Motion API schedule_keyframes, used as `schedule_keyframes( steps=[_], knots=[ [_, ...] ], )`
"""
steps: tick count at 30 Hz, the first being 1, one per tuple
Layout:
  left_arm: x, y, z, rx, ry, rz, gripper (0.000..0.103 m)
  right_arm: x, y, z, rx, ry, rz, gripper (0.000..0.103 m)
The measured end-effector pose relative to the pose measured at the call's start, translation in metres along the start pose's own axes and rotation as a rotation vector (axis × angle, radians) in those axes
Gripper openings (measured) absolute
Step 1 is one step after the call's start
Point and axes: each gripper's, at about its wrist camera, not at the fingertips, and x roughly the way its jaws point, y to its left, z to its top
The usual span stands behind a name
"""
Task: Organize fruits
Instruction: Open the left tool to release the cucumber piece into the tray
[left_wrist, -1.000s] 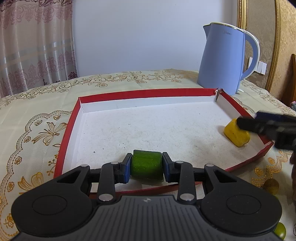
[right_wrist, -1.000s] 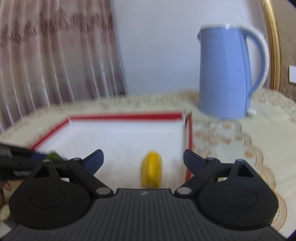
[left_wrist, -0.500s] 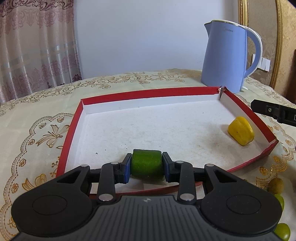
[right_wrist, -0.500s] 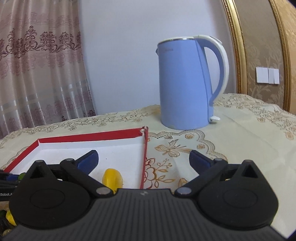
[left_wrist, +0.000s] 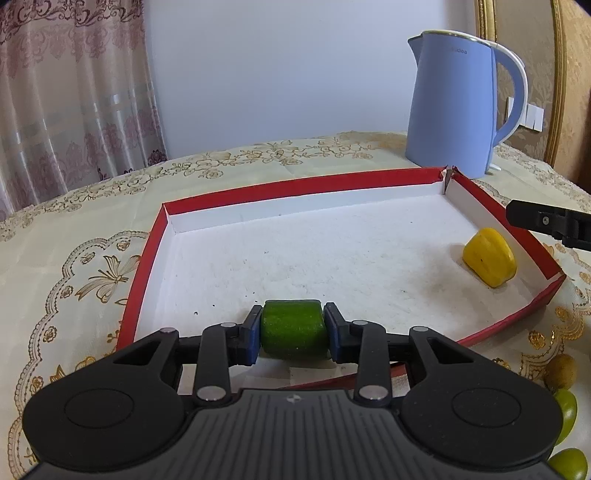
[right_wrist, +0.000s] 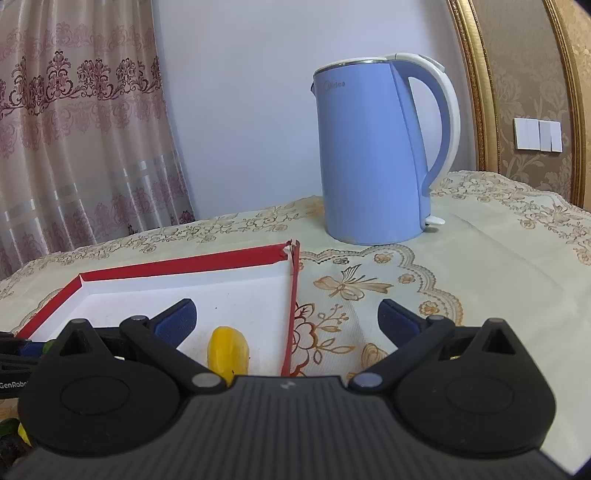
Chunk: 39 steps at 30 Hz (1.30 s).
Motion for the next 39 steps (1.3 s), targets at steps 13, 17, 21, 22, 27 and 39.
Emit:
schedule_keyframes(
  steps=[13,17,21,22,27,39],
  knots=[
    [0.003,0.002,0.004,0.006,0.006,0.002,0.035,0.001,0.000,0.000,0.003,0.014,0.012,0.103],
    [0.007,0.001,0.008,0.034,0.012,0.010,0.036,0.001,0.000,0.000,0.004,0.017,0.016,0.103],
    [0.012,0.004,0.013,0.032,0.021,0.013,0.042,0.001,0.000,0.000,0.004,0.017,0.017,0.103],
    [0.013,0.005,0.014,0.028,0.022,0.017,0.048,0.001,0.000,0.000,0.005,0.017,0.018,0.103],
    [0.015,0.012,0.016,0.013,0.027,0.045,0.059,0.000,0.000,0.000,0.009,0.014,0.023,0.103],
    [-0.013,0.010,0.023,0.048,-0.018,0.099,0.059,-0.002,-0.002,0.002,0.023,0.005,0.029,0.103]
  ],
)
